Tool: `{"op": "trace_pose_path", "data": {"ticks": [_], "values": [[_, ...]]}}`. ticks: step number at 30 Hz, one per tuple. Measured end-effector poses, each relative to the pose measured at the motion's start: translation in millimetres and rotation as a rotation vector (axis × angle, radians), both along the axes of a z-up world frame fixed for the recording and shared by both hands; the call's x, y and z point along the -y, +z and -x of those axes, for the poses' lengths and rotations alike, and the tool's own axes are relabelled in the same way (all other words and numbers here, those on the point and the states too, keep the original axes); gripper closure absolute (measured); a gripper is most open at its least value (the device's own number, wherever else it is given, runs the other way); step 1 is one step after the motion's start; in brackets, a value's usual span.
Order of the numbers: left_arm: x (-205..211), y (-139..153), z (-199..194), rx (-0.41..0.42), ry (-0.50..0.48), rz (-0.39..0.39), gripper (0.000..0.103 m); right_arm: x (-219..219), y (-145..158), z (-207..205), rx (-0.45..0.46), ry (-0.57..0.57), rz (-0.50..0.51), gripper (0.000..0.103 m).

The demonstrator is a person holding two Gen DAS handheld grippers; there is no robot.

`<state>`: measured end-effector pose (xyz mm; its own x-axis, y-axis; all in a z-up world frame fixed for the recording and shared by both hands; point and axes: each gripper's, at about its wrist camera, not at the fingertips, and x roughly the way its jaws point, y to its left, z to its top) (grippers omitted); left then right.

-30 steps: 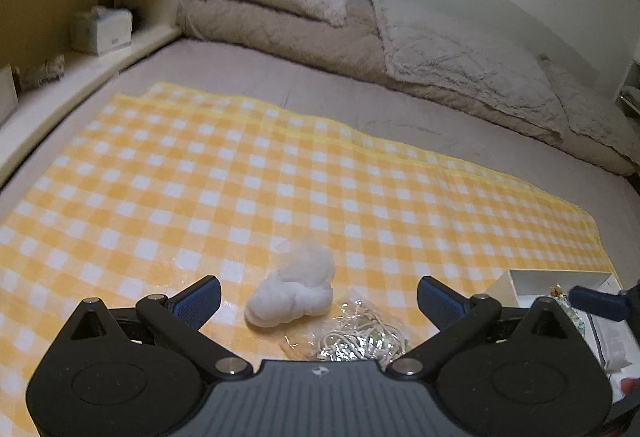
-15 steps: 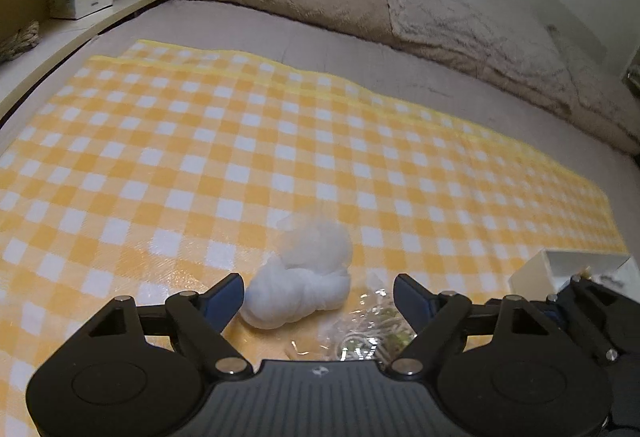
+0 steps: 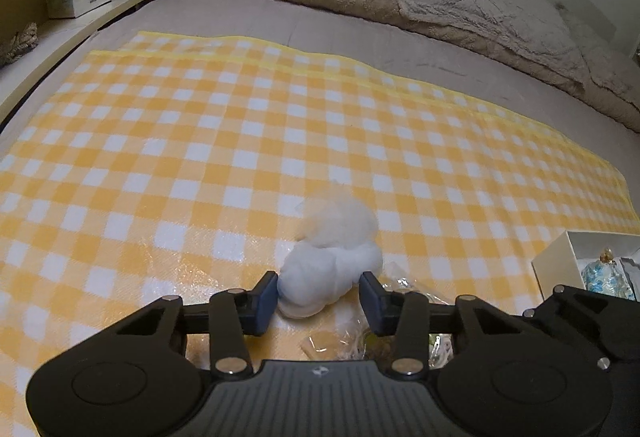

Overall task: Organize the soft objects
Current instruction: 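Grasp the cotton ball with the left tool while the right tool grasps the bagged beads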

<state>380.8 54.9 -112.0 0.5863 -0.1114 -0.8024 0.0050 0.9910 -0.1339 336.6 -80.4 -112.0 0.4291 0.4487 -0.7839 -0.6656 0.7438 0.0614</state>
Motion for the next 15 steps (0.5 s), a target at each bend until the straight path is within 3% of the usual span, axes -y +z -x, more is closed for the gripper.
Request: {"op": "trace_pose_path", "data": {"ticks": [1,8,15], "values": [[1.4,0.4,-0.2,-0.001,-0.004,-0.006,0.070,0.1,1.0,1.7,0.001,-0.001,0.004,0.026],[1.3,7.7,2.9,-0.010,-0.010,-0.006,0.075,3.8,6.3,13.1,0.020,0.021,0.047,0.041],[0.6,24.3,14.8,0.022,0.001,0.003,0.078,17.5,22.8,28.8,0.030,0.004,0.023,0.045]]}}
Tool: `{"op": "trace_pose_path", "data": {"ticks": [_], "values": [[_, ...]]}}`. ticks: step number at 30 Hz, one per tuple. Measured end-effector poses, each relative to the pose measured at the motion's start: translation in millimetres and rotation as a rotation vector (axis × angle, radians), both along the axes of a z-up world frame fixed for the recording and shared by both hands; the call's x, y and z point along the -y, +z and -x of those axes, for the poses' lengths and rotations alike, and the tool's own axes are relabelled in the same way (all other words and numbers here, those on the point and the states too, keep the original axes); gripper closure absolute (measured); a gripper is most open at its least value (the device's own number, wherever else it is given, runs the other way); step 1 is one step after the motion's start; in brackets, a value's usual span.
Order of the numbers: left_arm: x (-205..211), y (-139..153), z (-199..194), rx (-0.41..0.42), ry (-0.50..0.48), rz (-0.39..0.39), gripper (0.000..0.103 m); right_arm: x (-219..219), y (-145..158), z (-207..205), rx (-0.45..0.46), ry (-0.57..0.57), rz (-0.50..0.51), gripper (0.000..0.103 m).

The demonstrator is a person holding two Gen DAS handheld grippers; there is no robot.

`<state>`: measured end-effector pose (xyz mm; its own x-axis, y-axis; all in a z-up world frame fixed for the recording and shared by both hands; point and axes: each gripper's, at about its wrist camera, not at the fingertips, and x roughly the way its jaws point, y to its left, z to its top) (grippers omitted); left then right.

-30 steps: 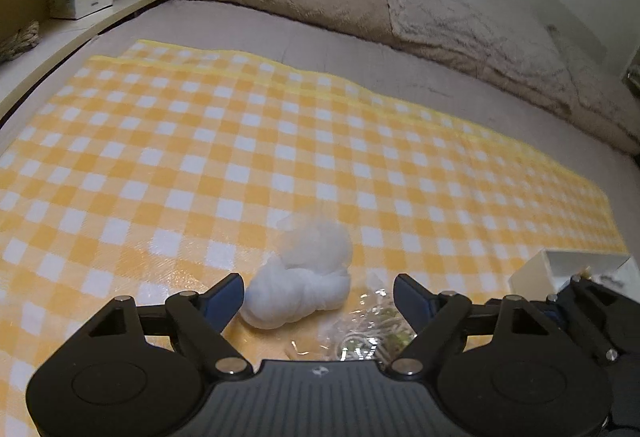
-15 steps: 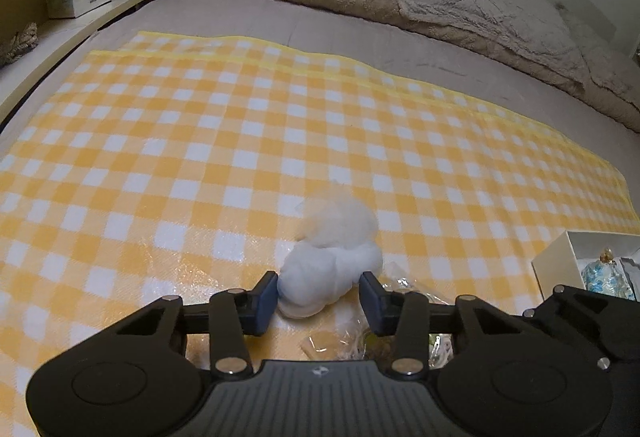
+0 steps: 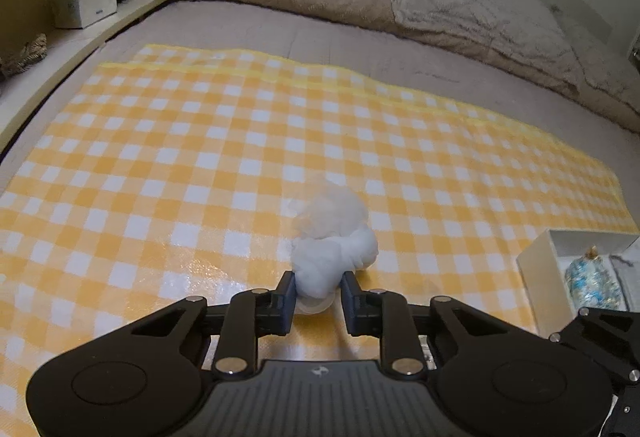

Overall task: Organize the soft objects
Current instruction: 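Grasp the cotton ball with the left tool while the right tool grasps the bagged beads, then carry the cotton ball and bagged beads into the white box and open both tools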

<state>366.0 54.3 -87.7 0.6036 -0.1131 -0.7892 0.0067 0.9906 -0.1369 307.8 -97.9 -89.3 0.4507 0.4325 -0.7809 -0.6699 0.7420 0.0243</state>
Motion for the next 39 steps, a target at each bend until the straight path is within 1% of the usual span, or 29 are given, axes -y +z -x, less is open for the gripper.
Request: {"op": "trace_pose_path", "data": {"ticks": [7,10,15,22,27,30,32,35,39], "values": [[-2.3,30.4,23.8,0.074,0.026,0.033,0.078,15.2,26.4,13.1,0.041,-0.068,-0.021,0.046],[-1.9,46.0,39.4,0.110,0.031,0.050,0.078,28.0,44.1,22.1,0.073,-0.114,-0.053,0.046],[5.7,69.9,63.8,0.160,0.018,0.070,0.078,48.9,72.3,37.0,0.127,-0.184,-0.102,0.046],[25.8,97.6,96.9,0.218,-0.028,0.092,0.078,77.7,101.1,63.3,0.181,-0.253,-0.136,0.046],[43.2,112.4,117.4,0.257,-0.084,0.126,0.078,111.0,118.2,83.4,0.228,-0.327,-0.151,0.046],[55.7,117.4,124.8,0.268,-0.127,0.143,0.078,134.5,125.1,94.0,0.253,-0.393,-0.160,0.046],[66.0,117.8,128.3,0.269,-0.158,0.148,0.078,151.9,126.7,103.6,0.254,-0.445,-0.168,0.046],[82.0,115.0,132.4,0.265,-0.208,0.160,0.078,170.9,124.4,115.9,0.261,-0.498,-0.152,0.046],[110.9,107.7,139.9,0.237,-0.307,0.184,0.079,192.4,120.5,129.9,0.256,-0.554,-0.131,0.046]]}}
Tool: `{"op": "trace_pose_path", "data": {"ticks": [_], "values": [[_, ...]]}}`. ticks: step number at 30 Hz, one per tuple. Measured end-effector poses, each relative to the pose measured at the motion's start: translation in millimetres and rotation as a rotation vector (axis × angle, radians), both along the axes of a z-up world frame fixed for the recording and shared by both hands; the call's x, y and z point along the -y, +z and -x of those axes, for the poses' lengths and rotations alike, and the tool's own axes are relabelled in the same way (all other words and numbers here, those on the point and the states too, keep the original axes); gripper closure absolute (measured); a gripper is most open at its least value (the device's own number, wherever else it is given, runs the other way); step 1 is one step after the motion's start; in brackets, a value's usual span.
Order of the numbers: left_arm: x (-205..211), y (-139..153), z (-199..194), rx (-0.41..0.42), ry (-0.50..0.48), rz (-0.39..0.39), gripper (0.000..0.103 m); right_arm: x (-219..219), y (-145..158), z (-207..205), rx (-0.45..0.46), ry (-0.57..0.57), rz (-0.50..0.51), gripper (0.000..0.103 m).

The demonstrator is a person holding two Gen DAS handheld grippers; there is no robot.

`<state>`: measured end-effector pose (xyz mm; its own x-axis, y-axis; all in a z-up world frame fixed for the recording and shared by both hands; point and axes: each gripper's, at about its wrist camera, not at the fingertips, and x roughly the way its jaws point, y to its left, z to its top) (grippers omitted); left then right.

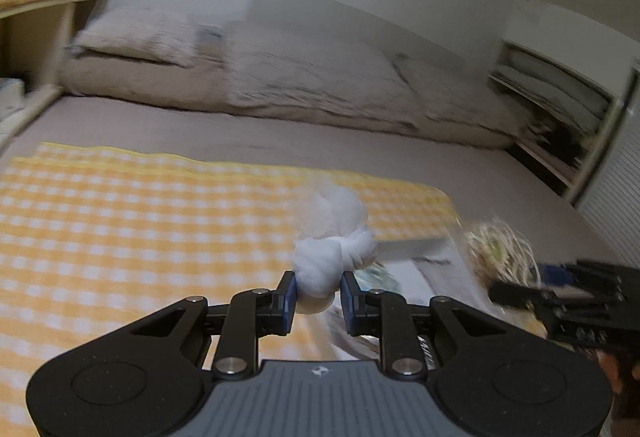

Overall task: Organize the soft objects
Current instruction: 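Carry the cotton ball and bagged beads into the white box and open both tools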

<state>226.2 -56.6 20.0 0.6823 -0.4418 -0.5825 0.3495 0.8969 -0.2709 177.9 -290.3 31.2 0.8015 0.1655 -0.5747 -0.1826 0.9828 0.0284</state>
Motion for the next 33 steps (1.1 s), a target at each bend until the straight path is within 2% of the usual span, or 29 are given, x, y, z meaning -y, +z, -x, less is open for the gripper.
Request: {"op": "trace_pose_path", "data": {"ticks": [8,15,24,27,28,30,32,33], "values": [[66.9,-27.9,13.7,-0.095,-0.225,-0.003,0.078,52.9,-1.2,16.0,0.008,-0.146,-0.012,0.046],[118.9,-60.5,14.5,-0.154,-0.370,-0.101,0.078,89.3,-16.3,8.9,-0.035,-0.248,-0.004,0.046],[151.5,-93.6,2.1,-0.203,-0.508,-0.231,0.078,85.4,-37.4,-38.0,-0.110,-0.253,-0.023,0.046],[155.2,-102.0,-0.9,-0.196,-0.534,-0.282,0.076,78.1,-45.6,-58.5,-0.128,-0.241,-0.014,0.046],[154.9,-103.4,-2.1,-0.194,-0.536,-0.292,0.074,76.3,-48.4,-64.2,-0.133,-0.237,-0.016,0.046],[151.6,-105.4,-5.5,-0.207,-0.529,-0.294,0.060,73.2,-52.8,-73.7,-0.141,-0.231,-0.022,0.046],[146.9,-106.3,-9.7,-0.213,-0.507,-0.289,0.035,69.0,-57.6,-84.6,-0.142,-0.224,-0.020,0.046],[144.3,-106.5,-11.6,-0.212,-0.495,-0.283,0.032,68.6,-59.0,-87.8,-0.138,-0.219,-0.021,0.045]]}}
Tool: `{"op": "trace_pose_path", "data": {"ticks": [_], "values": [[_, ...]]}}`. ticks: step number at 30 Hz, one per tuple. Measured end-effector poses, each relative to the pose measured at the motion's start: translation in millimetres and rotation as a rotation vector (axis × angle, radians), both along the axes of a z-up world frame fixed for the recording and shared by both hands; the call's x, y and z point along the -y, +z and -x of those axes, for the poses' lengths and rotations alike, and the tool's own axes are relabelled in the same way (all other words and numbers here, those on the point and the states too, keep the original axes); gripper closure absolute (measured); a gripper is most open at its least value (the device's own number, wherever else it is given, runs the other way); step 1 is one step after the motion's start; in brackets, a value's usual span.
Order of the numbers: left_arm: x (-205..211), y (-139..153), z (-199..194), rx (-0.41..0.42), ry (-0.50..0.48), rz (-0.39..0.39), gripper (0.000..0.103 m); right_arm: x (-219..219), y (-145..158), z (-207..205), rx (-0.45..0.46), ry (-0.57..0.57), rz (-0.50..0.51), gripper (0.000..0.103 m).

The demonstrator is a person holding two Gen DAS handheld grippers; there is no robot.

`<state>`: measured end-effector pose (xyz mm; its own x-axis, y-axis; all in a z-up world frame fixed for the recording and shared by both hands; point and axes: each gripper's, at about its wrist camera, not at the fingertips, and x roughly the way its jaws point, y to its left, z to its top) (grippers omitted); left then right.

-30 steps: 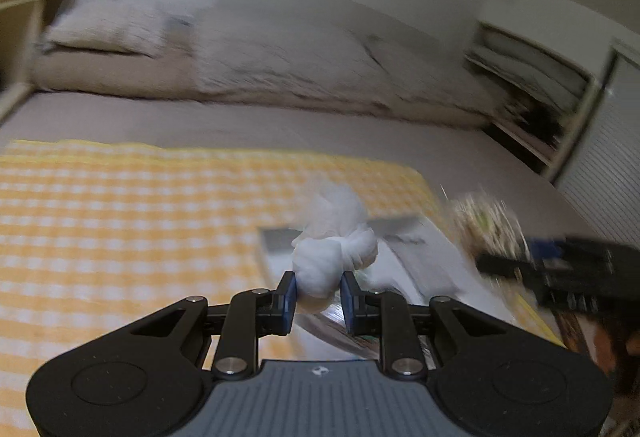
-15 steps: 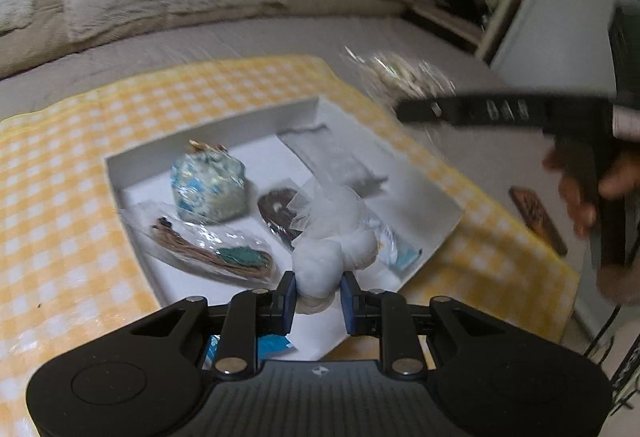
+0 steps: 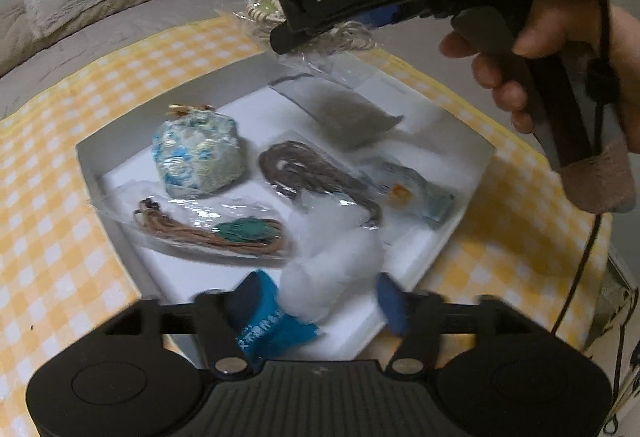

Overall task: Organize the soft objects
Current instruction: 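Carry the cotton ball and bagged beads into the white box and open both tools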

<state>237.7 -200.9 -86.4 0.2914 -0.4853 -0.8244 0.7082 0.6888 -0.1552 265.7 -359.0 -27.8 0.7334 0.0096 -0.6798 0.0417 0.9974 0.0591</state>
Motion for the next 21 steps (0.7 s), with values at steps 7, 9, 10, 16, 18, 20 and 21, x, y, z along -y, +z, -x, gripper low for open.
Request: {"op": "trace_pose_path", "data": {"ticks": [7,9,10,16,18,20,21], "values": [[-15.2,0.0,-5.3,-0.029,0.044,0.022,0.023,-7.4,-12.4,-15.1,0.006,0.005,0.068,0.008],[-17.8,1.0,-5.1,-0.030,0.050,0.026,0.021,-6.4,-13.7,-14.4,-0.013,0.010,0.064,0.008],[-18.5,1.7,-4.9,-0.031,0.052,0.030,0.019,-5.2,-14.5,-12.1,-0.022,0.014,0.062,0.008],[-19.4,9.7,2.9,-0.014,0.050,0.043,0.013,7.2,-11.1,4.7,-0.040,0.021,0.070,0.006],[-18.8,12.2,5.6,-0.005,0.052,0.040,0.012,12.0,-8.1,11.4,-0.039,0.017,0.066,0.006],[-18.5,15.8,9.3,0.001,0.062,0.041,0.011,16.2,-3.4,18.6,-0.031,0.020,0.069,0.005],[-18.8,18.1,11.1,0.005,0.069,0.045,0.011,17.9,0.3,24.0,-0.017,0.020,0.072,0.005]]}}
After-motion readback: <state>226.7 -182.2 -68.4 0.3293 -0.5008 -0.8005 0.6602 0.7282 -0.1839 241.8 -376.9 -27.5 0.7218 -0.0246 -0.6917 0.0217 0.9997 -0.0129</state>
